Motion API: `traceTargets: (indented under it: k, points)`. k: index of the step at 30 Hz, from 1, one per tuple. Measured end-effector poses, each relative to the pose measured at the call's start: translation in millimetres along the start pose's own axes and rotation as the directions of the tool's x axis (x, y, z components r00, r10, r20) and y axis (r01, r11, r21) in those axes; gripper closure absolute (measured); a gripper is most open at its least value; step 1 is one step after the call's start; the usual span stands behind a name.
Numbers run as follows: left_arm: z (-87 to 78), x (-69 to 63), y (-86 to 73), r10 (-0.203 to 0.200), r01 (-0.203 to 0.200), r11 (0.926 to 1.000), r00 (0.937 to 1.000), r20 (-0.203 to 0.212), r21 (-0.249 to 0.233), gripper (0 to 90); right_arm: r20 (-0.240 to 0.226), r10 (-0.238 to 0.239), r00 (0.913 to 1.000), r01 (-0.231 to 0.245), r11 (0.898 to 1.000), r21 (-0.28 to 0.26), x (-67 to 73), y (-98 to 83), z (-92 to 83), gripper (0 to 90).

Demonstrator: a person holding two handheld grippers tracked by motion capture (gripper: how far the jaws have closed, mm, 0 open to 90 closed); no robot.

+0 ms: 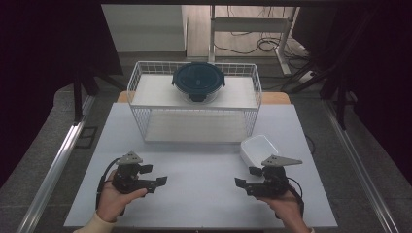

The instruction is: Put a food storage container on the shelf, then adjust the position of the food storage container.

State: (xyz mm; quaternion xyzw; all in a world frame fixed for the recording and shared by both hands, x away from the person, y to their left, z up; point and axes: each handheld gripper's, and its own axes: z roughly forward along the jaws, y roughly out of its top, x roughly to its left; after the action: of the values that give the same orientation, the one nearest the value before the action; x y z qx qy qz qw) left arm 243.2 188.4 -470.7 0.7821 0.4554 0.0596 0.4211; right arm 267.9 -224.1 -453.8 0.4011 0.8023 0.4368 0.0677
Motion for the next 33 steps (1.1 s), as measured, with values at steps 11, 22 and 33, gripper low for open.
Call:
traceTargets:
  k: [11, 22, 33]
  points:
    - [-5.9, -0.2, -2.8, 0.017, -0.017, 0.9996, 0.9998, 0.013, -0.022, 21.9, 0.018, -0.015, 0.9997, 0.015, 1.000, -0.016, -5.4, 3.4, -5.4, 25.2]
    - [-4.6, 2.2, -4.5, 0.024, -0.024, 0.9996, 0.9997, 0.002, -0.016, 20.2, 0.049, -0.042, 0.9979, 0.042, 0.999, -0.002, -8.5, 6.1, -10.9, 26.0]
    - [-0.4, 0.8, -6.0, 0.033, -0.033, 0.9994, 0.9994, 0.011, -0.006, 20.2, 0.148, 0.003, 0.9889, 0.001, 1.000, -0.030, -45.3, 18.0, -36.9, 38.0]
